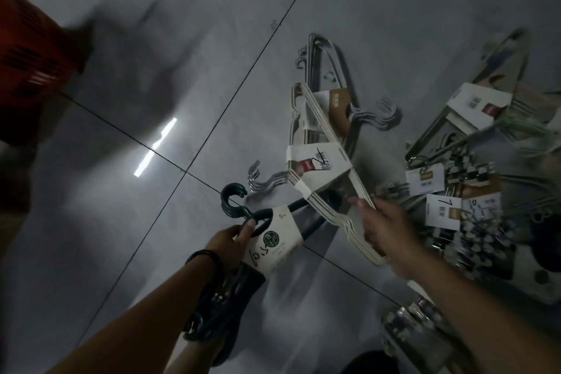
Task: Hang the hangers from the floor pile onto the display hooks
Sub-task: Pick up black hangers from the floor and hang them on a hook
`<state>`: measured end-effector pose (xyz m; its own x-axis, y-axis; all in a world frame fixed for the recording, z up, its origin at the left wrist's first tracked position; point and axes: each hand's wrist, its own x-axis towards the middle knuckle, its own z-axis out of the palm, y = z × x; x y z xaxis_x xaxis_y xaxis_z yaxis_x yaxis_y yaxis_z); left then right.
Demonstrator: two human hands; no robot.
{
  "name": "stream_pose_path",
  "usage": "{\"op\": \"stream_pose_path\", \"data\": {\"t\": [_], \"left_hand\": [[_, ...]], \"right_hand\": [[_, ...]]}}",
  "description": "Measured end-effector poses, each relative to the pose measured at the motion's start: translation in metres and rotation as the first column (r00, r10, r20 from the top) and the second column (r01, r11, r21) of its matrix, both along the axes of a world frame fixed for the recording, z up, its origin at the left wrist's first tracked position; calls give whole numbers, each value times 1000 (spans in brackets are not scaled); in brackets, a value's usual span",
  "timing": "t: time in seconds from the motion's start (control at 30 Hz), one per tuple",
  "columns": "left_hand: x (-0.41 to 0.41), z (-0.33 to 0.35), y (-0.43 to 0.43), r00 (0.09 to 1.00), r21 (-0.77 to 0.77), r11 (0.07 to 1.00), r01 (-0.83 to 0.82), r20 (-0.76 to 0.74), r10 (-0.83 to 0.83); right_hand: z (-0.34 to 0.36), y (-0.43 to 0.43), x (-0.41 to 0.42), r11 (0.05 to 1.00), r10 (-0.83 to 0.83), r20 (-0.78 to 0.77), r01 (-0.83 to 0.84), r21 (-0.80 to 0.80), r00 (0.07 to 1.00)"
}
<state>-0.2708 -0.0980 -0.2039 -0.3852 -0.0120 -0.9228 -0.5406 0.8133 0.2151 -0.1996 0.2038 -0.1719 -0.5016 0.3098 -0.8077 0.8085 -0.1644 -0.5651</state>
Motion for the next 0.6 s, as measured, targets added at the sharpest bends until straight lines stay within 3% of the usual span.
{"op": "stream_pose_path", "data": {"t": [0.2,0.43,0.5,0.6], "left_hand": [[23,41,47,998,150,986,-70,15,68],[46,98,85,985,290,943,-165,-7,174],[51,114,97,970,301,925,-234,8,243],[46,145,115,964,332,910,-247,-16,267]], "right_hand": [[28,-36,60,996,-85,27,85,13,996],[77,-72,88,994,38,35,-42,102,999],[100,-86,90,978,127,4,-126,166,992],[134,-78,99,755,503,11,-445,482,864]]}}
